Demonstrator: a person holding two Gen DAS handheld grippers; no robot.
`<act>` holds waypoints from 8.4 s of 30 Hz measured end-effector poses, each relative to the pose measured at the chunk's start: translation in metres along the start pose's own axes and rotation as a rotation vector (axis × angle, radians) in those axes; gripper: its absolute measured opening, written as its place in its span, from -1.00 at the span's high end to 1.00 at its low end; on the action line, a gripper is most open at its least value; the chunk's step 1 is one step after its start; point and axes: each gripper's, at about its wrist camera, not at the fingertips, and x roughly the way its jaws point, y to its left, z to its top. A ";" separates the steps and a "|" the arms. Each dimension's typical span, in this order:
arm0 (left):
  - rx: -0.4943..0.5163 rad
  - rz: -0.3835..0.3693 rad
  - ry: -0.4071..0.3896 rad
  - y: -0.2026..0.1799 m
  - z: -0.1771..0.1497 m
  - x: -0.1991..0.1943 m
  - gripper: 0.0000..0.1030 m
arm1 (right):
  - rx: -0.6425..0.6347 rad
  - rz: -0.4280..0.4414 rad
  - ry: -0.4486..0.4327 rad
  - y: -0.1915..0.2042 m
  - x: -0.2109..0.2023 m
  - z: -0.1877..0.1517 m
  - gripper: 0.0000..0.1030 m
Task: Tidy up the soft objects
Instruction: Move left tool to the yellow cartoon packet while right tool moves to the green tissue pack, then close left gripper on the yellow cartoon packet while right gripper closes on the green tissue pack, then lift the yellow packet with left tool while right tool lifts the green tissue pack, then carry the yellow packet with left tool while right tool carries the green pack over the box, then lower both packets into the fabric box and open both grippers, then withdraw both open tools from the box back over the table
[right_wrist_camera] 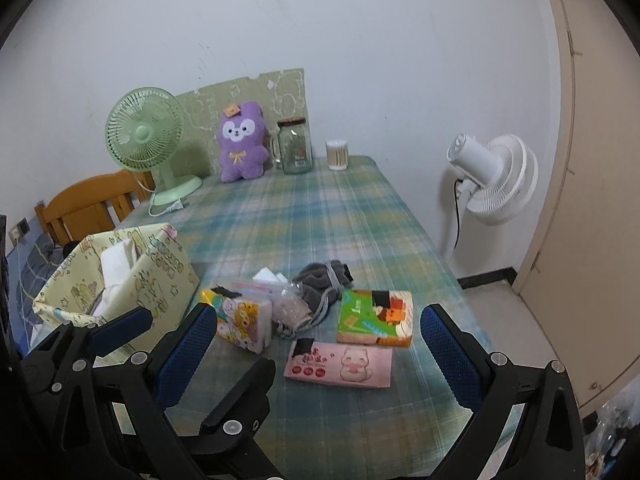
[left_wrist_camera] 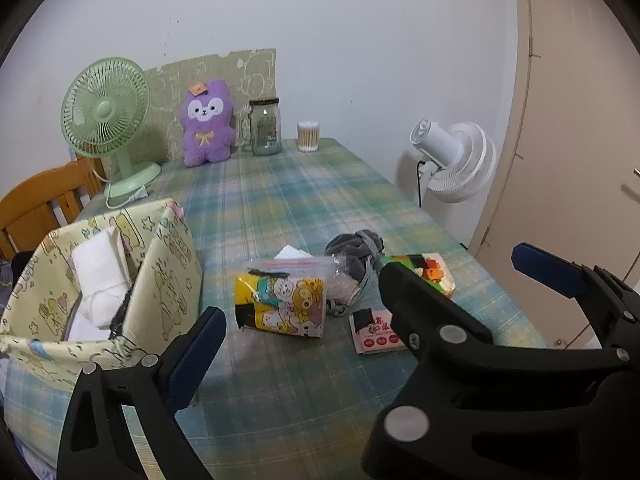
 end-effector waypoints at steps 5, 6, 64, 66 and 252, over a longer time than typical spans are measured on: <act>-0.016 -0.002 0.039 0.002 -0.007 0.015 -0.83 | 0.036 0.006 0.044 -0.006 0.015 -0.008 -1.00; -0.019 -0.001 0.043 0.002 -0.008 0.017 -0.83 | 0.037 0.005 0.052 -0.007 0.018 -0.010 -1.00; -0.037 0.081 0.153 0.007 -0.005 0.102 -0.84 | 0.071 -0.064 0.203 -0.038 0.116 -0.006 -0.89; -0.045 0.072 0.159 0.007 -0.004 0.103 -0.74 | 0.059 -0.082 0.203 -0.037 0.117 -0.007 -0.79; -0.123 0.138 -0.030 0.180 0.030 -0.048 -0.93 | -0.102 0.158 0.000 0.187 0.030 0.056 -1.00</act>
